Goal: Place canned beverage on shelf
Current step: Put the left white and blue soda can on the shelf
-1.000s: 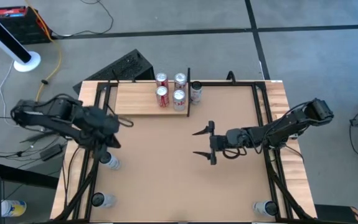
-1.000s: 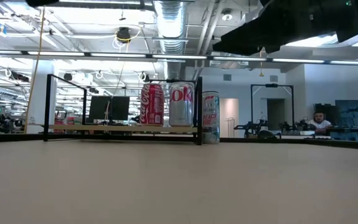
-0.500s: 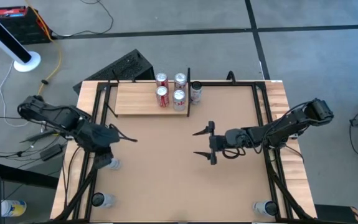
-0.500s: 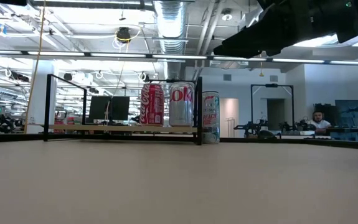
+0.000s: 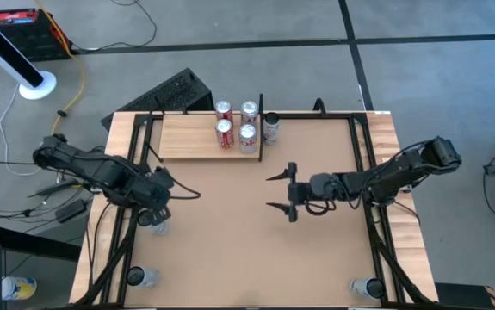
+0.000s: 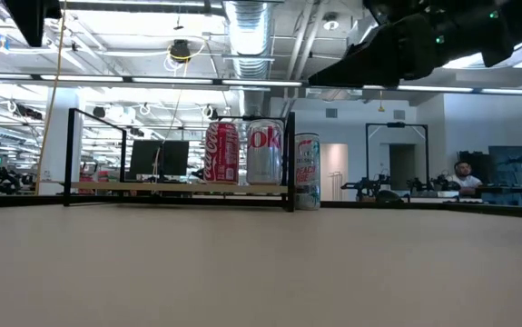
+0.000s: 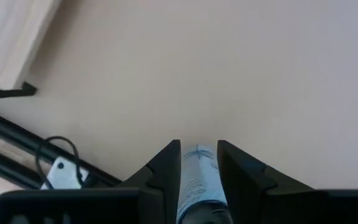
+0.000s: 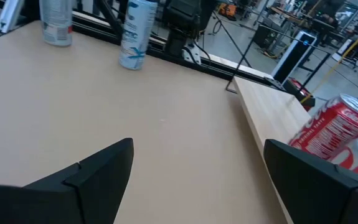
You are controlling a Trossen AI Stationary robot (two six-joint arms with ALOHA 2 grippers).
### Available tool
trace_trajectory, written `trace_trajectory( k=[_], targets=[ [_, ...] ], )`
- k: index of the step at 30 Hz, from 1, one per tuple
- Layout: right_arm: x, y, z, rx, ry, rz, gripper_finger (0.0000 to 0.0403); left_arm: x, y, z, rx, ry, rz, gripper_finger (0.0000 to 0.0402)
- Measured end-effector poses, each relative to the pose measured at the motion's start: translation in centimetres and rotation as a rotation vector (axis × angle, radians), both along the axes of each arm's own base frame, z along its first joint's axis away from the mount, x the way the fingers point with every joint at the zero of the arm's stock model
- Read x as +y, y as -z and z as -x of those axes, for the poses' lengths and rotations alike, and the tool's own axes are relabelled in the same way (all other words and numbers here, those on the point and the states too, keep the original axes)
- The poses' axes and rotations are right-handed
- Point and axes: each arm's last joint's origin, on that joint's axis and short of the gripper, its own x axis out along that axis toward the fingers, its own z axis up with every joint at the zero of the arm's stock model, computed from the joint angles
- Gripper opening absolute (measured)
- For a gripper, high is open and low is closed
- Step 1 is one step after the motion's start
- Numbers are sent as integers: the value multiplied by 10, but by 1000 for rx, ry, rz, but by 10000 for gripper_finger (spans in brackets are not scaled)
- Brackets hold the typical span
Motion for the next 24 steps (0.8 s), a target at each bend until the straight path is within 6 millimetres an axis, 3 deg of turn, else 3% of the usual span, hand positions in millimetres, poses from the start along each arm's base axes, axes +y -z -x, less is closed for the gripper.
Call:
trace_trajectory(
  k=[14,24],
  targets=[
    [-3,1,0,6,10,3,384,-10,19,-24,104,27,-33,90],
    [-3,1,0,6,10,2,384,-18,43,-50,210,145,-101,99]
  ],
)
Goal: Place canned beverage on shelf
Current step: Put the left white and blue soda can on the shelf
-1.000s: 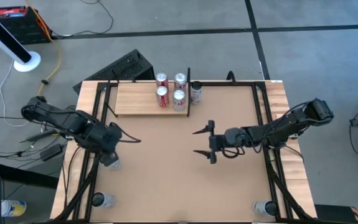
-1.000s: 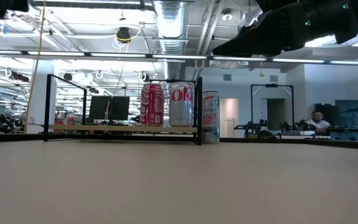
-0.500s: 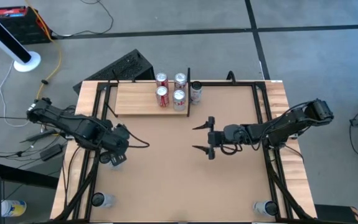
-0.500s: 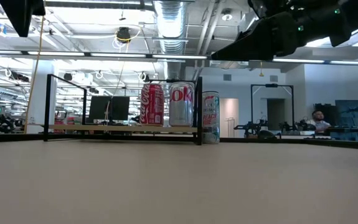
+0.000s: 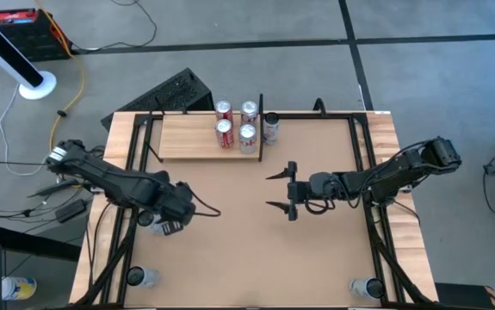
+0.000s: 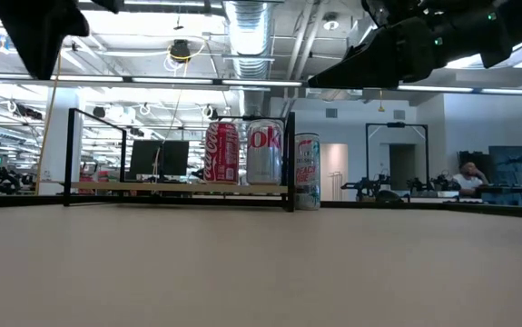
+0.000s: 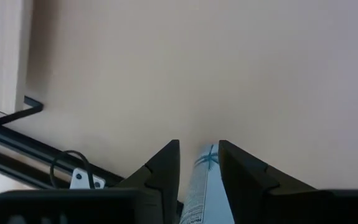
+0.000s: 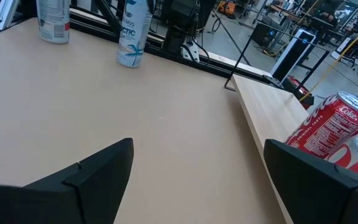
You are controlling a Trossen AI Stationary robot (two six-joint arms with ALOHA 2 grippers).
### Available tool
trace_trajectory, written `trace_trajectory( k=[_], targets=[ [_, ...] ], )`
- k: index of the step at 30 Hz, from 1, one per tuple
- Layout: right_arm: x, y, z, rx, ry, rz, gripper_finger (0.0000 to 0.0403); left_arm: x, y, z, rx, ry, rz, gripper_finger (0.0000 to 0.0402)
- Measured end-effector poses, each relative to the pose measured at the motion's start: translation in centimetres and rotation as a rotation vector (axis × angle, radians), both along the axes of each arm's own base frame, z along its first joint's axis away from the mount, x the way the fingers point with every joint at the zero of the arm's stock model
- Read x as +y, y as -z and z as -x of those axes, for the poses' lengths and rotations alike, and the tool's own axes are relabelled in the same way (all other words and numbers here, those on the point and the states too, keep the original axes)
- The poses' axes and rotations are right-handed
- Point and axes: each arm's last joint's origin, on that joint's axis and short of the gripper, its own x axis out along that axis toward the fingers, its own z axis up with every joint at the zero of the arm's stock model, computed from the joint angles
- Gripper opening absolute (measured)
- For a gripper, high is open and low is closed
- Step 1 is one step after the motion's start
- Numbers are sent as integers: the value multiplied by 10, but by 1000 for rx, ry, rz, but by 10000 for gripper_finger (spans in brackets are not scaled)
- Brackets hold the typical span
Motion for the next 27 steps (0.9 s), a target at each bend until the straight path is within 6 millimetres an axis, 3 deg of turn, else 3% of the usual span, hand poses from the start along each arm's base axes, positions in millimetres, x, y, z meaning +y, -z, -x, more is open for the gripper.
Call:
trace_trajectory(
  k=[6,17,22,27],
  targets=[
    [0,0,0,0,0,0,384,1,8,-9,71,28,61,156],
    [0,0,0,3,0,-1,384,6,-19,-7,11,2,59,304],
    [0,3,1,27,2,-6,384,10,-28,7,4,-44,106,338],
    [0,3,1,31,4,-21,384,11,-49,34,-102,-135,181,343]
  ],
)
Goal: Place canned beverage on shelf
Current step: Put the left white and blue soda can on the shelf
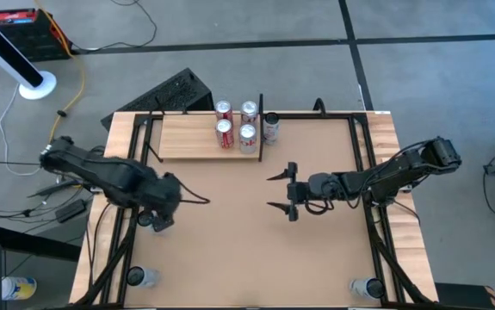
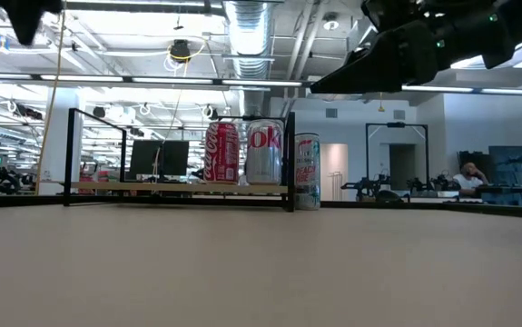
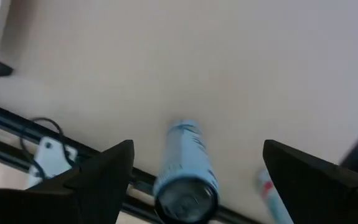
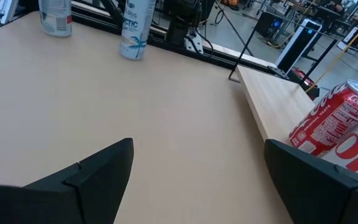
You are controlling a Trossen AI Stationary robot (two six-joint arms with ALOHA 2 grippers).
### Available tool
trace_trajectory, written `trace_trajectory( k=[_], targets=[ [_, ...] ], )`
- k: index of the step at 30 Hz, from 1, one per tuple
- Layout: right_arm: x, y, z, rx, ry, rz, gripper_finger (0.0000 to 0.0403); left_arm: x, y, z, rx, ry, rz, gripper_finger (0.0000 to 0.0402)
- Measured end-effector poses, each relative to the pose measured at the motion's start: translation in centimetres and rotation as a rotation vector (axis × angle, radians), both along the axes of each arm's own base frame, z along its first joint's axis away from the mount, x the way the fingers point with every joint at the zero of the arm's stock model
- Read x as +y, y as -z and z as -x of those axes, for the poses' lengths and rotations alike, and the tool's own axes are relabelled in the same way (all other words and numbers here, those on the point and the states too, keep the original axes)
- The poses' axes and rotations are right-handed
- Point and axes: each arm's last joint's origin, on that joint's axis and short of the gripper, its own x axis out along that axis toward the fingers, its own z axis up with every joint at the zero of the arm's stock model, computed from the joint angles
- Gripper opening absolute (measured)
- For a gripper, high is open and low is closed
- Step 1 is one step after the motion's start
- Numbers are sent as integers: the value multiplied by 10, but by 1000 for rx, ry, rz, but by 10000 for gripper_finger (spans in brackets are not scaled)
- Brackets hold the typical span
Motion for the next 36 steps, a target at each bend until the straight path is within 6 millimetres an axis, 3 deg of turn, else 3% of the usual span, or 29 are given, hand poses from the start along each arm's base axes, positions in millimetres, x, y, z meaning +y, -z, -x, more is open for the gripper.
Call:
trace_trajectory(
  k=[6,12,18,36],
  targets=[
    [2,1,1,15,-9,1,384,3,-17,46,-120,-224,45,343],
    [4,2,1,17,-12,-5,384,5,11,66,-59,-457,101,343],
    [4,0,1,2,-12,-8,384,1,35,67,30,-455,177,343],
    [3,1,1,9,-11,-5,384,-5,38,57,-11,-474,224,343]
  ],
)
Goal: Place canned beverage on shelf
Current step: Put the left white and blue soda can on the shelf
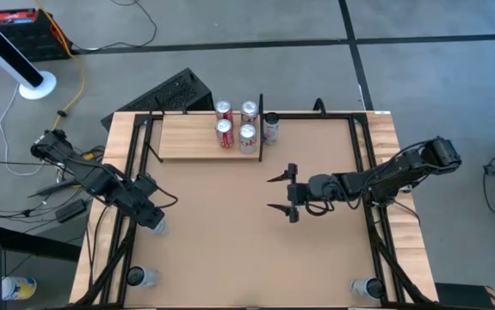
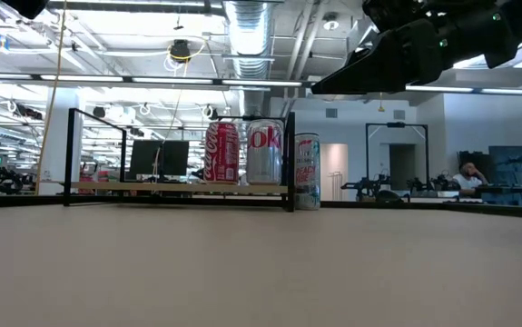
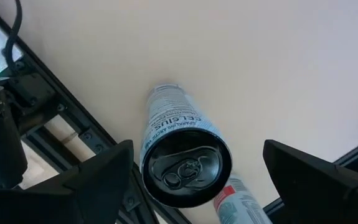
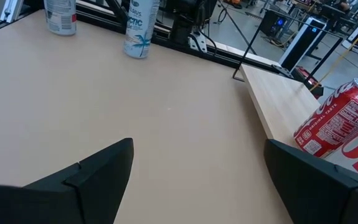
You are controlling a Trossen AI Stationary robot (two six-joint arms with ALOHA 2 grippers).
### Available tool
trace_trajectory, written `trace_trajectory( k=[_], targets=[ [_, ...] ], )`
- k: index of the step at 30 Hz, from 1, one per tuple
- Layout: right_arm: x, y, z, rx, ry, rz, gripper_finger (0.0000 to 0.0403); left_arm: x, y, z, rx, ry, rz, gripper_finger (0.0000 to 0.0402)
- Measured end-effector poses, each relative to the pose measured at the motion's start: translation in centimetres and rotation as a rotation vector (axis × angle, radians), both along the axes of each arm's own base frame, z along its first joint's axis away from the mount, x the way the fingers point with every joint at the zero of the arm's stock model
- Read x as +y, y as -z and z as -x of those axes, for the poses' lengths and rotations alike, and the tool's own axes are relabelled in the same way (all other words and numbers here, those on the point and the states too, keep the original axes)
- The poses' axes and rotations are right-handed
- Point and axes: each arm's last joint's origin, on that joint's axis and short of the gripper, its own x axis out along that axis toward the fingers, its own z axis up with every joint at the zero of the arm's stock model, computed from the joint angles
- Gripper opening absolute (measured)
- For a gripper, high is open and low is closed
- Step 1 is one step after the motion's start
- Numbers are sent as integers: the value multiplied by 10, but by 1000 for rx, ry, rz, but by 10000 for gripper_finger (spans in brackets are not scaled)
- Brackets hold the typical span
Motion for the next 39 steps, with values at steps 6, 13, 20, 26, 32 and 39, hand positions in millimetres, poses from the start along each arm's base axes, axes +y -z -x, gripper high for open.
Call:
trace_trajectory(
  k=[6,13,20,26,32,39],
  targets=[
    [0,0,0,0,0,0,384,-5,6,-7,55,6,-5,343],
    [0,0,0,0,0,0,384,-13,14,-16,140,25,13,343],
    [0,0,0,0,0,0,384,-11,18,-22,165,-2,11,343],
    [0,0,0,1,-2,7,384,-10,18,-22,175,-19,17,343],
    [0,0,0,2,-3,9,384,-10,18,-22,179,-17,24,343],
    [0,0,0,1,-3,9,384,-10,18,-22,182,4,30,343]
  ],
)
